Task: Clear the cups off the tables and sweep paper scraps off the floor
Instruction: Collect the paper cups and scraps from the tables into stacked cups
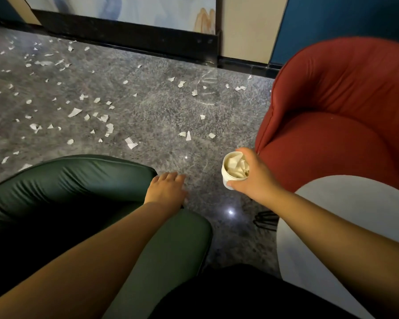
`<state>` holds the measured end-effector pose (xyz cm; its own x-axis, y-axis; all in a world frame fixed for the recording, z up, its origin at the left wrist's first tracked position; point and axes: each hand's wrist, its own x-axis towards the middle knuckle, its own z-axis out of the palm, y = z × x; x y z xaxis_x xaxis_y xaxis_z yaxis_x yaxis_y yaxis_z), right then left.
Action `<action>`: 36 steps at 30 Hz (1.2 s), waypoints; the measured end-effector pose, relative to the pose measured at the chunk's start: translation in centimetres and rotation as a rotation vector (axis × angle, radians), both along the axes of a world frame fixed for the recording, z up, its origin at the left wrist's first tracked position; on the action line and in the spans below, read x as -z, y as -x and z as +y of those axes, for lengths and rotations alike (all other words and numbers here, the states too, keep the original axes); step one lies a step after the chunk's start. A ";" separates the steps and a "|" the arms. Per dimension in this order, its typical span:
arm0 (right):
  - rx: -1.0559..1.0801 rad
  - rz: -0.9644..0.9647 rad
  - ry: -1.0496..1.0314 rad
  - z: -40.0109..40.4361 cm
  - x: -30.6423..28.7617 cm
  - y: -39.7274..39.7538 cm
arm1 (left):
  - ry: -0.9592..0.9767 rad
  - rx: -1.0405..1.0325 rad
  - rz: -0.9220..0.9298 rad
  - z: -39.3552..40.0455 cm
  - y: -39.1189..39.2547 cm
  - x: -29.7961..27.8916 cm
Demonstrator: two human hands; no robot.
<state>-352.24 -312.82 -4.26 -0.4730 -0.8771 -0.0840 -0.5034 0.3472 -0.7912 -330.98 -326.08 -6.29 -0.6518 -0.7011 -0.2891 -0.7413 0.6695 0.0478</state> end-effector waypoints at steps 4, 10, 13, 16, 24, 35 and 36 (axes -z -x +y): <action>-0.034 0.017 0.011 -4.6 0.1 0.3 | 0.026 -0.032 0.008 -3.3 0.0 -0.2; -0.101 -0.014 -0.001 -11.6 0.9 1.5 | 0.047 -0.131 0.056 -8.1 0.5 -0.3; -0.160 -0.018 -0.009 -15.9 1.0 3.0 | 0.043 -0.179 0.045 -11.5 1.9 -0.1; -0.222 -0.035 -0.008 -20.9 1.3 5.9 | 0.025 -0.242 0.043 -15.2 3.9 0.5; -0.369 0.027 0.011 -35.0 -0.2 15.4 | -0.034 -0.415 -0.002 -25.8 11.7 1.3; -0.536 0.049 -0.024 -49.5 0.0 17.6 | -0.027 -0.567 0.006 -35.2 12.9 1.4; -0.555 0.049 -0.024 -50.7 0.1 17.1 | -0.025 -0.593 0.002 -35.8 12.2 1.4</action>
